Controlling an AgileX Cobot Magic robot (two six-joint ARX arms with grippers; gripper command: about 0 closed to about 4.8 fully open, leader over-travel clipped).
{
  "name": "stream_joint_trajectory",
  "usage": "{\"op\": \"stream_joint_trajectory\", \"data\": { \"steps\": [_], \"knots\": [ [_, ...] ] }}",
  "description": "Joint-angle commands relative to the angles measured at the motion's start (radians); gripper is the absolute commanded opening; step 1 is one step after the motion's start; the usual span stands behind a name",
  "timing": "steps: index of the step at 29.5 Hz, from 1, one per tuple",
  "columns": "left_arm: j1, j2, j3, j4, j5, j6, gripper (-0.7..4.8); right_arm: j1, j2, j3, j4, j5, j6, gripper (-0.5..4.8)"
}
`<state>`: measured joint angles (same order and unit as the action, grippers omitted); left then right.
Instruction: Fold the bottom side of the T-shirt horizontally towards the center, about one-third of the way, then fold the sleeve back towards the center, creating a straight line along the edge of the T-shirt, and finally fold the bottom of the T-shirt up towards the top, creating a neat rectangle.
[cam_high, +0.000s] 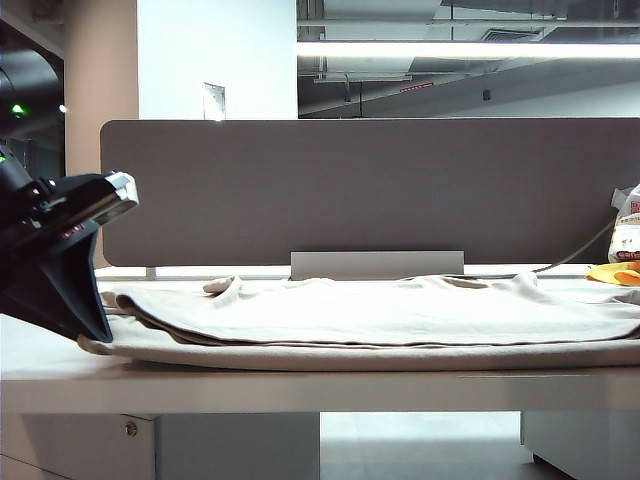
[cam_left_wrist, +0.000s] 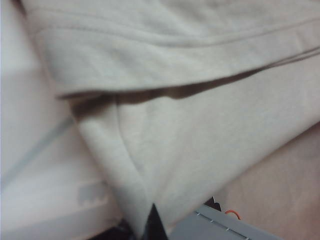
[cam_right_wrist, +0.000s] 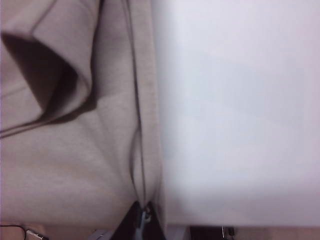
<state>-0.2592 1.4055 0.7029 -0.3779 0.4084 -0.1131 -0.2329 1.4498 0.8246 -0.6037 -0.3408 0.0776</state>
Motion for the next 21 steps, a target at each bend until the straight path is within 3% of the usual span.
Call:
{"op": "stream_joint_trajectory", "data": {
  "steps": [1,17,19,21],
  "knots": [
    [-0.001,-0.035,-0.016,0.001,0.02,-0.013,-0.06,-0.007,-0.042,-0.04,0.0,-0.003,0.001,-0.06],
    [-0.049,-0.107,-0.09,0.027,-0.009,-0.032,0.06,-0.039,-0.146,-0.12,0.0,-0.019,0.011,0.08],
    [-0.049,-0.107,-0.09,0.034,-0.023,-0.033,1.01,-0.039,-0.146,-0.119,0.006,-0.02,0.031,1.05],
    [-0.049,-0.107,-0.09,0.038,-0.032,-0.037,2.36,-0.039,-0.146,-0.119,0.019,-0.02,0.05,2.41]
  ]
}}
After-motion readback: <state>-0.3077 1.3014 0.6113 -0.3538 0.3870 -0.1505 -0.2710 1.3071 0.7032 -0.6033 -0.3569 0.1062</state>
